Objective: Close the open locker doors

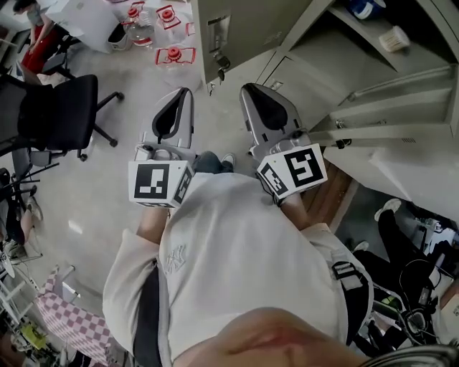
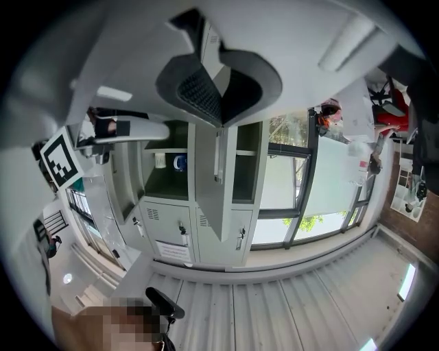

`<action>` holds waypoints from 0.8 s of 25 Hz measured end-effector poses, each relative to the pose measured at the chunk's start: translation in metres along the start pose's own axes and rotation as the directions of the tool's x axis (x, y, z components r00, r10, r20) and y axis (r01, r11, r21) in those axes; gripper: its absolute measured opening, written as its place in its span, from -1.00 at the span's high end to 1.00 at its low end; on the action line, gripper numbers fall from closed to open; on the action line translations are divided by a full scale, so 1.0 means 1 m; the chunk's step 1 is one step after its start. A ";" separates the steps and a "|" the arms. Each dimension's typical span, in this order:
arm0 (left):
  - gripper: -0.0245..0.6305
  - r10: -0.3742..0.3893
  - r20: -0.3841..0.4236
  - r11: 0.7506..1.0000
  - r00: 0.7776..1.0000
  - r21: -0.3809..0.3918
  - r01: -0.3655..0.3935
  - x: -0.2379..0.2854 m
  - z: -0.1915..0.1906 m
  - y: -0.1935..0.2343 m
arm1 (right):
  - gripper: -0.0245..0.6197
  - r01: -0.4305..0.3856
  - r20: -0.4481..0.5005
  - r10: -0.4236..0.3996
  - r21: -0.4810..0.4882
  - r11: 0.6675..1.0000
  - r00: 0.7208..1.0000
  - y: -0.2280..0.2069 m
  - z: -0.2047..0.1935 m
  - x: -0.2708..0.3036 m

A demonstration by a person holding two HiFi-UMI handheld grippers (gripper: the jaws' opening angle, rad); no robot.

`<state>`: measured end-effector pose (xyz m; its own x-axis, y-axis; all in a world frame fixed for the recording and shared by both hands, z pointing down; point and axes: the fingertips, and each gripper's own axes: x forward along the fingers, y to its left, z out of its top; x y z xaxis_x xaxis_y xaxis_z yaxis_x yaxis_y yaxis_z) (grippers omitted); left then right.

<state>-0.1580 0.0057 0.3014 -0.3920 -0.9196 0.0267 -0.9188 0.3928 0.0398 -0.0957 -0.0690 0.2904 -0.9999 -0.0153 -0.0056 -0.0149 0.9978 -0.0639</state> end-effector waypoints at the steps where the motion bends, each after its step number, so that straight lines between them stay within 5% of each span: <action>1: 0.92 0.005 0.001 1.000 1.000 -0.001 -0.005 0.002 0.001 0.002 | 0.85 -0.009 0.009 0.009 -0.005 1.000 1.000 0.000 0.005 0.005; 11: 0.92 0.020 -0.004 1.000 1.000 -0.006 -0.020 0.022 -0.003 0.029 | 0.85 -0.046 0.049 0.048 -0.041 0.998 0.998 -0.001 0.020 0.048; 20: 0.92 -0.038 -0.016 0.999 0.999 0.011 0.038 0.044 0.004 0.057 | 0.85 -0.058 0.045 0.058 -0.001 0.998 0.997 0.003 0.021 0.076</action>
<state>-0.2279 -0.0128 0.3007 -0.3559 -0.9336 0.0412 -0.9335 0.3572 0.0300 -0.1720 -0.0690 0.2684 -0.9977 0.0399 -0.0541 0.0433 0.9971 -0.0628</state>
